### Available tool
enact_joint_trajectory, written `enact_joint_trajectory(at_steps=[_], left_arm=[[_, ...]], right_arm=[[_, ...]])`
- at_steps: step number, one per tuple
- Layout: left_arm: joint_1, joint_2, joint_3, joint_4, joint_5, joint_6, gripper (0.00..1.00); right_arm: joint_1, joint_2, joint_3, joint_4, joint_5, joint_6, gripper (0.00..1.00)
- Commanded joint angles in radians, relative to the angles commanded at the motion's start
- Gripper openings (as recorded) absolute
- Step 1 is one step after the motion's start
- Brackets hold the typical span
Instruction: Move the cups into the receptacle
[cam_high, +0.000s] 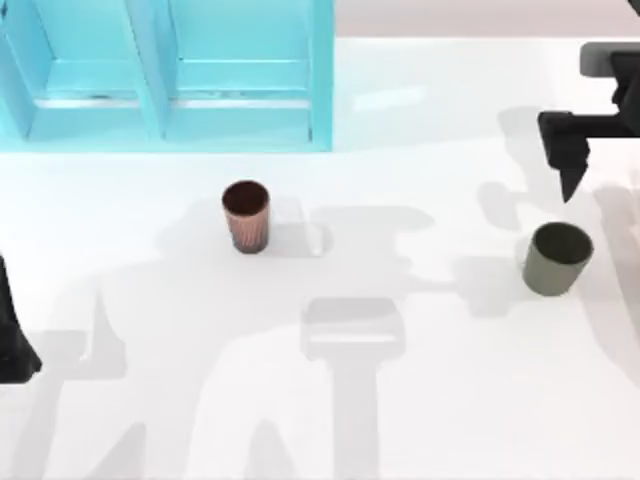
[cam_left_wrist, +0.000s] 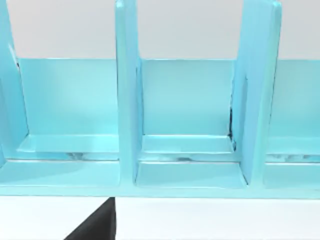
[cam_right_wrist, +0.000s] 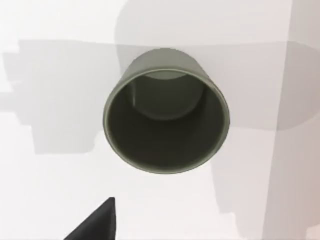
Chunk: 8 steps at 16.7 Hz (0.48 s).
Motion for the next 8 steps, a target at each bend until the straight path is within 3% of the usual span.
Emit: enact_joint_trajectory(at_steps=[4, 8], left_arm=[[0.000, 0.000, 0.000, 0.000, 0.000, 0.000, 1.00], [0.000, 0.000, 0.000, 0.000, 0.000, 0.000, 1.00]], right_arm=[[0.001, 0.007, -0.009, 0.018, 0.000, 0.004, 1.00], [0.032, 0.074, -0.076, 0.156, 0.001, 0.033, 1.00]])
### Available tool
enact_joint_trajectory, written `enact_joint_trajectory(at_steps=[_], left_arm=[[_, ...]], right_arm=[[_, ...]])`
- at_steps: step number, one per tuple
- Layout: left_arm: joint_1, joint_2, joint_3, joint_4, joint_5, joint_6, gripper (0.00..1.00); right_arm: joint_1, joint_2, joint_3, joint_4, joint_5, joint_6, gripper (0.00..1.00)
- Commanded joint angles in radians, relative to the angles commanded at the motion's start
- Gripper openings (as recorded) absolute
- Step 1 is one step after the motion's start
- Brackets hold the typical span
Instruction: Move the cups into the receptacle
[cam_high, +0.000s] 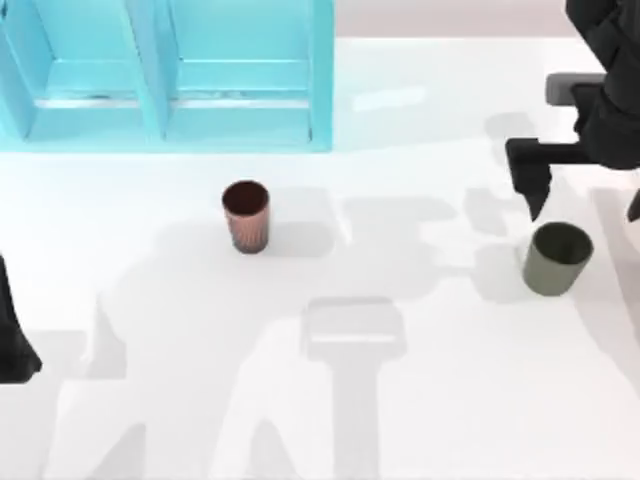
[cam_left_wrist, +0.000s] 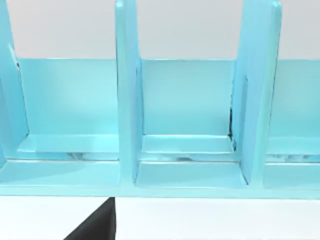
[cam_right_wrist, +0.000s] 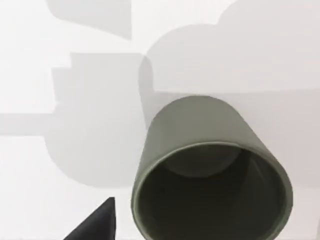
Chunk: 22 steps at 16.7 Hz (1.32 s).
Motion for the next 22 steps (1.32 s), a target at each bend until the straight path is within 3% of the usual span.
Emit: enact_joint_trajectory(at_steps=[6, 12, 22], left_arm=[[0.000, 0.000, 0.000, 0.000, 0.000, 0.000, 1.00], [0.000, 0.000, 0.000, 0.000, 0.000, 0.000, 1.00], [0.000, 0.000, 0.000, 0.000, 0.000, 0.000, 1.00]], right_arm=[[-0.018, 0.012, -0.190, 0.199, 0.000, -0.018, 1.00], [-0.029, 0.002, -0.216, 0.213, 0.000, -0.030, 1.00], [-0.029, 0.002, -0.216, 0.213, 0.000, -0.030, 0.25]])
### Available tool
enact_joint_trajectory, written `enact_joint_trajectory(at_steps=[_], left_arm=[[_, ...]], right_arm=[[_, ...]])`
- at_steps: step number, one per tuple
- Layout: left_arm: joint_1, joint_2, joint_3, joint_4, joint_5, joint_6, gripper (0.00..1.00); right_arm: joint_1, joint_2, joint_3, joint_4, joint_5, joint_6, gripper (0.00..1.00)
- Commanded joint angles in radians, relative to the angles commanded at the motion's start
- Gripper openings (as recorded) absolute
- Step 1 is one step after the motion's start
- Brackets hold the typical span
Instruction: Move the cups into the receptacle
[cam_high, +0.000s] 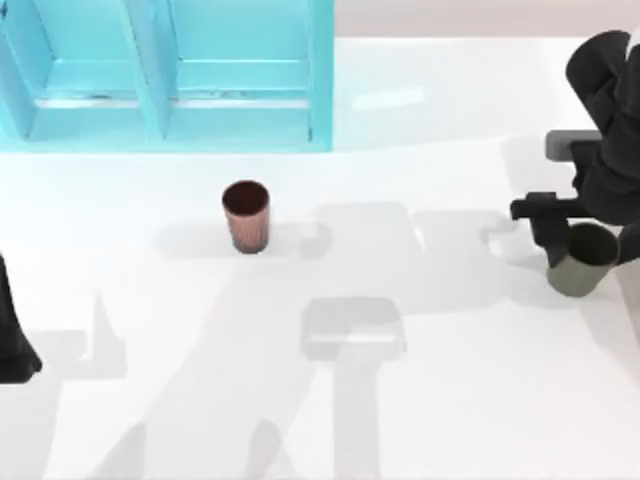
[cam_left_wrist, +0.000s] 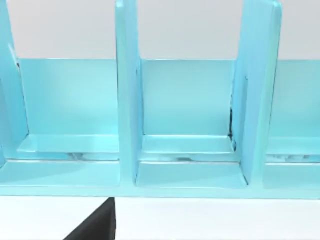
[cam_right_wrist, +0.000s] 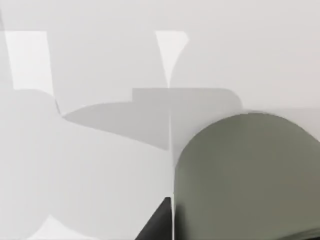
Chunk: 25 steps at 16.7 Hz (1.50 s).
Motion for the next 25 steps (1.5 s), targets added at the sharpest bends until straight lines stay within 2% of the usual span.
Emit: enact_joint_trajectory(at_steps=[3, 4, 13, 19, 22, 25], left_arm=[[0.000, 0.000, 0.000, 0.000, 0.000, 0.000, 1.00], [0.000, 0.000, 0.000, 0.000, 0.000, 0.000, 1.00], [0.000, 0.000, 0.000, 0.000, 0.000, 0.000, 1.00], [0.000, 0.000, 0.000, 0.000, 0.000, 0.000, 1.00], [0.000, 0.000, 0.000, 0.000, 0.000, 0.000, 1.00], [0.000, 0.000, 0.000, 0.000, 0.000, 0.000, 1.00]], right_arm=[[0.000, 0.000, 0.000, 0.000, 0.000, 0.000, 0.02], [0.000, 0.000, 0.000, 0.000, 0.000, 0.000, 0.00], [0.004, 0.001, 0.001, 0.000, 0.000, 0.000, 0.00], [0.028, -0.032, 0.110, -0.012, -0.002, -0.123, 0.00], [-0.025, -0.071, 0.189, -0.080, -0.009, -0.195, 0.00], [-0.135, -0.096, 0.241, -0.218, -0.011, -0.245, 0.00]])
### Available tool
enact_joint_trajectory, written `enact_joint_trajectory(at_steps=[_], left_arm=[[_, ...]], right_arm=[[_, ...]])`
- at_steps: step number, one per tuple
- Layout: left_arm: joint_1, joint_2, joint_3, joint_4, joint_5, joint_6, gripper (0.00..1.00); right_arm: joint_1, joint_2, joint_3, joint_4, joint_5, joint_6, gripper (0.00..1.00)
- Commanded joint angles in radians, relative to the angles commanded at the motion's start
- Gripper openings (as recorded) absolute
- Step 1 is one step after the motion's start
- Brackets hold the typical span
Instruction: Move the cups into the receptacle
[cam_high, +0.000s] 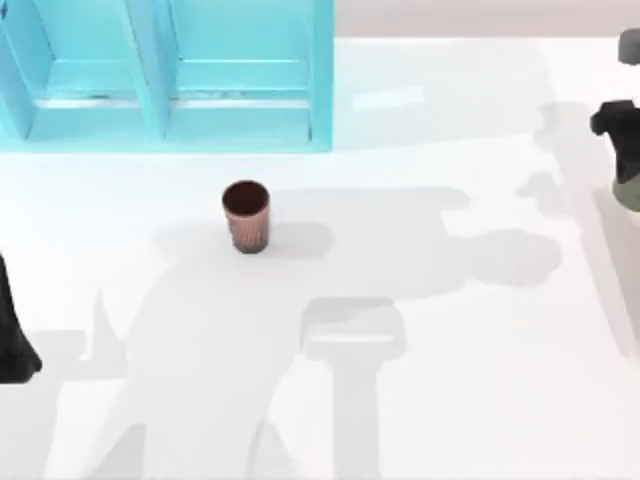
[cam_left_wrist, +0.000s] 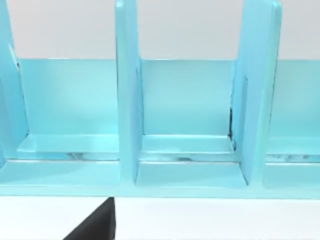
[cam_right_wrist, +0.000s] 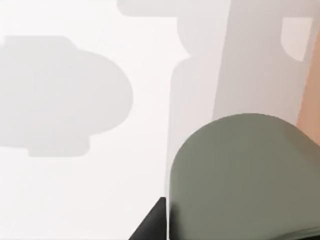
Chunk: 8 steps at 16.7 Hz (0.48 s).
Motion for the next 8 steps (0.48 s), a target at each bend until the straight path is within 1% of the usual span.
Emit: enact_joint_trajectory(at_steps=[2, 4, 8], left_arm=[[0.000, 0.000, 0.000, 0.000, 0.000, 0.000, 1.00], [0.000, 0.000, 0.000, 0.000, 0.000, 0.000, 1.00], [0.000, 0.000, 0.000, 0.000, 0.000, 0.000, 1.00]], right_arm=[[-0.075, -0.009, 0.009, -0.084, 0.004, -0.015, 0.00], [-0.120, -0.012, 0.006, -0.130, 0.009, -0.019, 0.00], [-0.128, -0.013, 0.005, -0.137, 0.010, -0.019, 0.00]])
